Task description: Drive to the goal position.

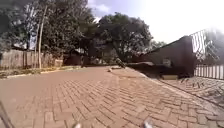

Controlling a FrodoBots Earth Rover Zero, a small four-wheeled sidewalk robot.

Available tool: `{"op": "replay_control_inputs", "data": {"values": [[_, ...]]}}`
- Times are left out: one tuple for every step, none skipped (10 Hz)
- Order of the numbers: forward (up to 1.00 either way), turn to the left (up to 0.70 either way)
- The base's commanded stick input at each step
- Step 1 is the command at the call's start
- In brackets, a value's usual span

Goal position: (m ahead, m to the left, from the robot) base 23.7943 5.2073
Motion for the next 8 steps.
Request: {"op": "replay_control_inputs", "data": {"values": [[0.70, 0.00], [0.70, 0.00], [0.70, 0.00], [0.70, 0.00], [0.70, 0.00], [0.70, 0.00], [0.70, 0.00], [0.70, 0.00]]}}
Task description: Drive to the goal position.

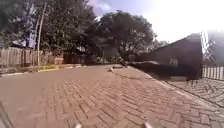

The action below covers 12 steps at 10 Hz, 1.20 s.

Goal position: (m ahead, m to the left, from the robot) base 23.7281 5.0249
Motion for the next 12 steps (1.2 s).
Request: {"op": "replay_control_inputs", "data": {"values": [[0.70, 0.00], [0.70, 0.00], [0.70, 0.00], [0.70, 0.00], [0.70, 0.00], [0.70, 0.00], [0.70, 0.00], [0.70, 0.05], [0.70, 0.16], [0.70, 0.04], [0.70, 0.00], [0.70, 0.00]]}}
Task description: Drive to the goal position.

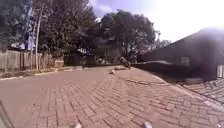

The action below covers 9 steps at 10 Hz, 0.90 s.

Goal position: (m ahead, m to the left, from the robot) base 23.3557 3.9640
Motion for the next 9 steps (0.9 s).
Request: {"op": "replay_control_inputs", "data": {"values": [[0.70, 0.00], [0.70, 0.00], [0.70, 0.00], [0.70, 0.00], [0.70, 0.00], [0.70, 0.00], [0.70, 0.00], [0.70, 0.00], [0.70, 0.00]]}}
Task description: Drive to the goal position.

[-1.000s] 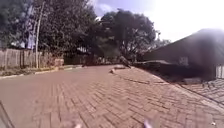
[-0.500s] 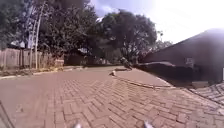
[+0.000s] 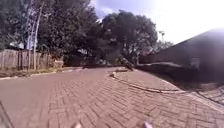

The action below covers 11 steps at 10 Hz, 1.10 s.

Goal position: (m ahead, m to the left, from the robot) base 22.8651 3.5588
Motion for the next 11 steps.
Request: {"op": "replay_control_inputs", "data": {"values": [[0.70, 0.00], [0.70, 0.00], [0.70, 0.00], [0.70, 0.00], [0.70, 0.00], [0.70, 0.00], [0.70, 0.12], [0.70, 0.28], [0.70, 0.35], [0.70, 0.35], [0.70, 0.35]]}}
